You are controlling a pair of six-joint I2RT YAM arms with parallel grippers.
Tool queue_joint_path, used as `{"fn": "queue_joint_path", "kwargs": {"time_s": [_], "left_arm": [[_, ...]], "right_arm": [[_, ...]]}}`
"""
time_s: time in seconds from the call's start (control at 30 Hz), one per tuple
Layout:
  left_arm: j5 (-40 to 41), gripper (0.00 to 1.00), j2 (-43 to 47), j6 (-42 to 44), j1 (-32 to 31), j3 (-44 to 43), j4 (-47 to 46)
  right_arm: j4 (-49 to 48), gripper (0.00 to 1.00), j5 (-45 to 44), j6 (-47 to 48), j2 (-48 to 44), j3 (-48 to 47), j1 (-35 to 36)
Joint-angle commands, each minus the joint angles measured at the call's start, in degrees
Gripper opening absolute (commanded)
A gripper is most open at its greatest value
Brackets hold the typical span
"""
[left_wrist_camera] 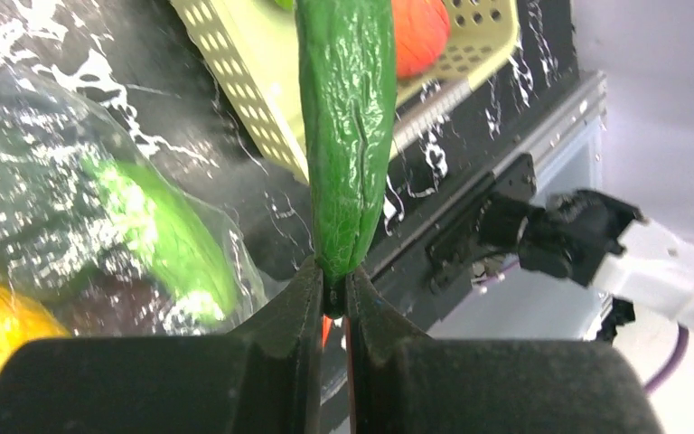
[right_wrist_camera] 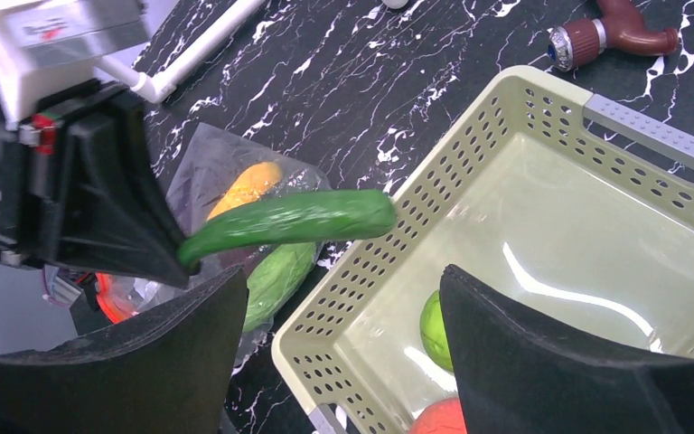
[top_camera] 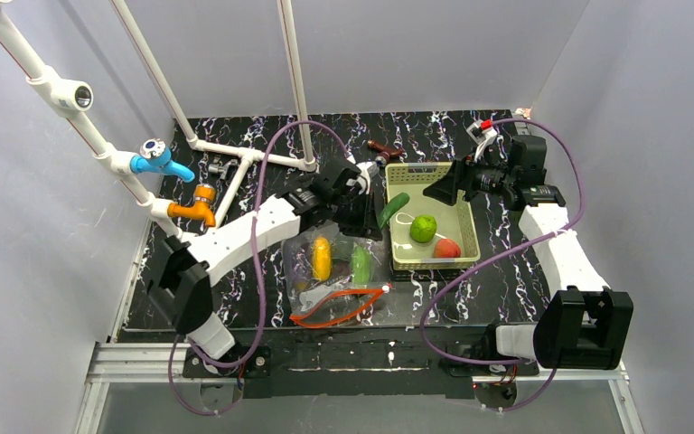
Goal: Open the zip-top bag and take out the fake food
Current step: Place the fake vegetable in the bin.
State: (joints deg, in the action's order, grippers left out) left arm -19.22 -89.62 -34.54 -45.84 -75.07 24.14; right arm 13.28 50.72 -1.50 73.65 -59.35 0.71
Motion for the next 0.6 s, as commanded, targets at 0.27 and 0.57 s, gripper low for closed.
{"fn": "queue_joint_path", "kwargs": {"time_s": [0.27, 0.57], "left_arm": [[8.11, 0.04, -15.37, -1.28, -1.28, -12.99, -1.51], [6.92, 0.57, -20.3, -1.75, -2.08, -16.36, 0.04]], "right_arm": [[-2.7, 0.84, 0.19, -1.14, -1.58, -0.24, -0.96], [-2.82, 0.84, 0.19, -1.14, -1.49, -0.11, -1.94]]}}
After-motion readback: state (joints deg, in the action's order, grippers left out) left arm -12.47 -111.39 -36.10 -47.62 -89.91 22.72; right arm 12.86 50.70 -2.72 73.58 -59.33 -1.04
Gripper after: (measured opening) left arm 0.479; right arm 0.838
